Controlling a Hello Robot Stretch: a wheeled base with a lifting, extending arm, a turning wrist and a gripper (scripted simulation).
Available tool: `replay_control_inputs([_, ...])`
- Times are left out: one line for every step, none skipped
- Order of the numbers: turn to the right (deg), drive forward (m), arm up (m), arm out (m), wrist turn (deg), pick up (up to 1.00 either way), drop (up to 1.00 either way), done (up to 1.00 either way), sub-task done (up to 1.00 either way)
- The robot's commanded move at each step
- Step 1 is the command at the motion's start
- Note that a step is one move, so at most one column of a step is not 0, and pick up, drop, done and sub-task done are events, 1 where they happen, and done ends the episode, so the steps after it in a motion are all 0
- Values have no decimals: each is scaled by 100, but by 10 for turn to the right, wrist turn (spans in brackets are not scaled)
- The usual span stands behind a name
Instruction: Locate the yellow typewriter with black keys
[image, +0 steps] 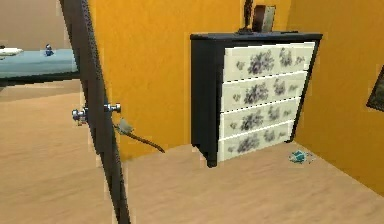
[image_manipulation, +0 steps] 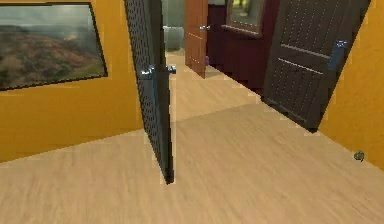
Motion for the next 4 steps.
replay_control_inputs([-450, 0, 0, 0, 0, 0, 0, 0, 0])
replay_control_inputs([-150, 0, 0, 0, 0, 0, 0, 0, 0])
replay_control_inputs([0, 95, 0, 0, 0, 0, 0, 0, 0])
replay_control_inputs([-420, 0, 0, 0, 0, 0, 0, 0, 0])
